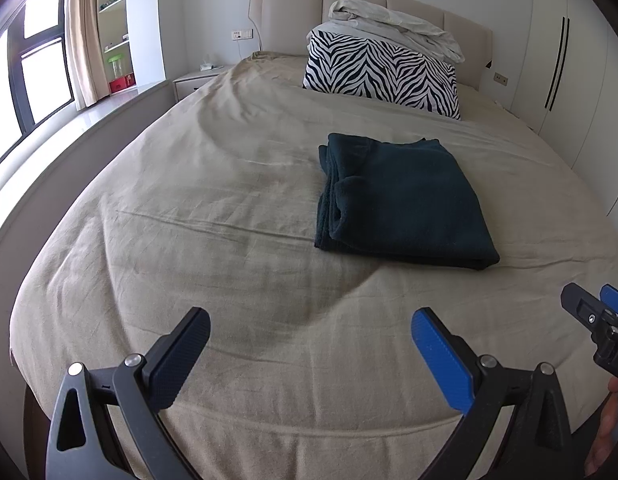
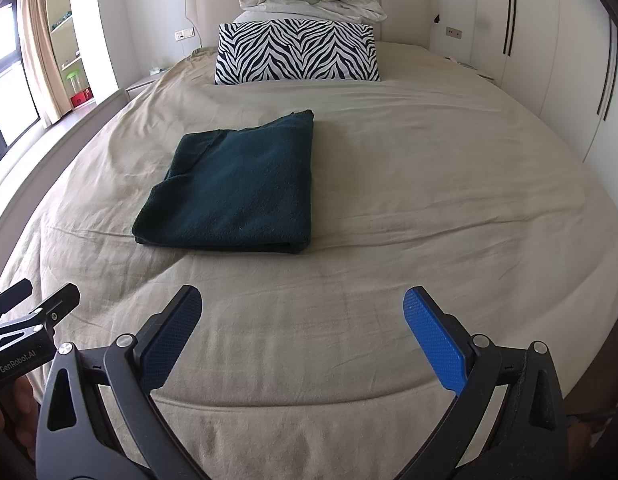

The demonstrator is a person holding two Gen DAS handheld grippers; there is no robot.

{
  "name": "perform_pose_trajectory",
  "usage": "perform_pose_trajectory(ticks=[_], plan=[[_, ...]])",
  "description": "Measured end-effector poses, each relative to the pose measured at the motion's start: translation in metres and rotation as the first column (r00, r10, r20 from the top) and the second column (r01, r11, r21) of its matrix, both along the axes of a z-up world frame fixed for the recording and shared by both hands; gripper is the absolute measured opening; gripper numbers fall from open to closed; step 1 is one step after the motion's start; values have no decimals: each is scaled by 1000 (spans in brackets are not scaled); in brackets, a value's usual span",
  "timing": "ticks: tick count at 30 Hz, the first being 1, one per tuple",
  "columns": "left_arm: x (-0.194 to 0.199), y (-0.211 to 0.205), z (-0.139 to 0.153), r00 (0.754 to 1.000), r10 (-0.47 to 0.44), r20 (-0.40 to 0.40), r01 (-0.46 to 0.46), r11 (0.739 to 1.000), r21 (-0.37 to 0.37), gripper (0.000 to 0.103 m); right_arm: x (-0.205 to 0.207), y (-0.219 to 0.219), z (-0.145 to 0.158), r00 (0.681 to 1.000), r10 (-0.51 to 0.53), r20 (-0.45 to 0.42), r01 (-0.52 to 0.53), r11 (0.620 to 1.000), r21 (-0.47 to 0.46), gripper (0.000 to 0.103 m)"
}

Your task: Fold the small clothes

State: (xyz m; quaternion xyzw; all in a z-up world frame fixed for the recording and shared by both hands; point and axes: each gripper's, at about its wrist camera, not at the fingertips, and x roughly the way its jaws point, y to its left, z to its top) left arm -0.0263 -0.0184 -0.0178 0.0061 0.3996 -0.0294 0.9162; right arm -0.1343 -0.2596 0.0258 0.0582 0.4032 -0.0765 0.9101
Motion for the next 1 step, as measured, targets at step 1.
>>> perform_pose_trajectory(ticks=[1], plan=[[1,1,1,1000,-1,0,1,1000,-1,103,0,0,0,1000,1,0,-1,1000,0,103]])
